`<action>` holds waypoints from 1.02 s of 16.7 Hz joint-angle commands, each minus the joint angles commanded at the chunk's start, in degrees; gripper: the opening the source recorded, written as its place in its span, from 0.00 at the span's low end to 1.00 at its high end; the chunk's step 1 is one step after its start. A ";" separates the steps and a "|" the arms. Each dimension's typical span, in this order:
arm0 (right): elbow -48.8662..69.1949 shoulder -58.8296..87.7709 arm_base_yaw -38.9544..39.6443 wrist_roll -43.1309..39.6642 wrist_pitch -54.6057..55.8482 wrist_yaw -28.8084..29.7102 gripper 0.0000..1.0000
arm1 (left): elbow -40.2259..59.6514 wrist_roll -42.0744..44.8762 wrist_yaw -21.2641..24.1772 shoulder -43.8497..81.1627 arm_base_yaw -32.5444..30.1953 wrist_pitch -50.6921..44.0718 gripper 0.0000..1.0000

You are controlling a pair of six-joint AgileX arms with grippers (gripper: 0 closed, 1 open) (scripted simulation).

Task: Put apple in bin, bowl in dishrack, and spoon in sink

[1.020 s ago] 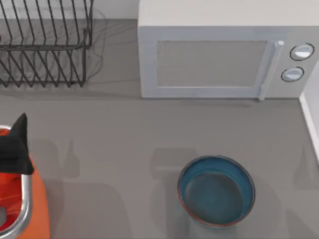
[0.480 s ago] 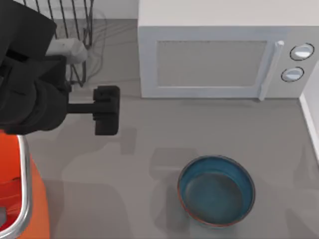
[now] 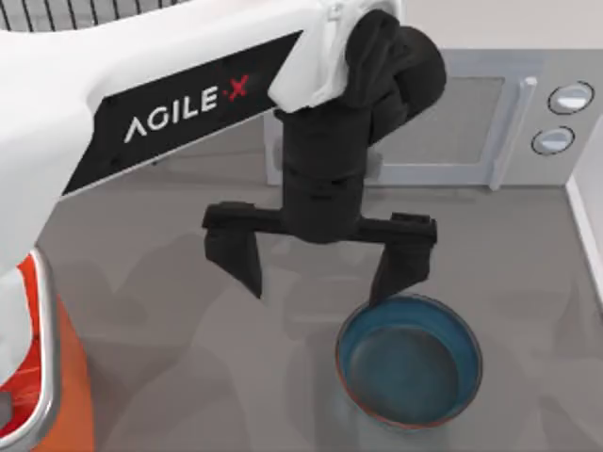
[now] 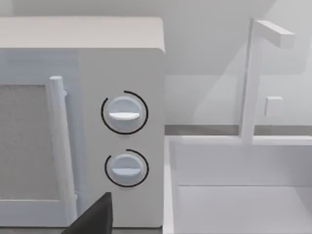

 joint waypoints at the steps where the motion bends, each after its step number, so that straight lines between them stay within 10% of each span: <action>1: 0.00 0.00 0.00 0.00 0.00 0.00 1.00 | 6.05 -2.17 -0.09 4.91 -1.92 -3.61 1.00; 10: 0.00 0.00 0.00 0.00 0.00 0.00 1.00 | 51.53 -18.21 -2.77 31.57 -13.68 -18.68 1.00; 17: 0.00 0.00 0.00 0.00 0.00 0.00 1.00 | 60.23 -21.63 -3.98 34.80 -15.59 -18.74 1.00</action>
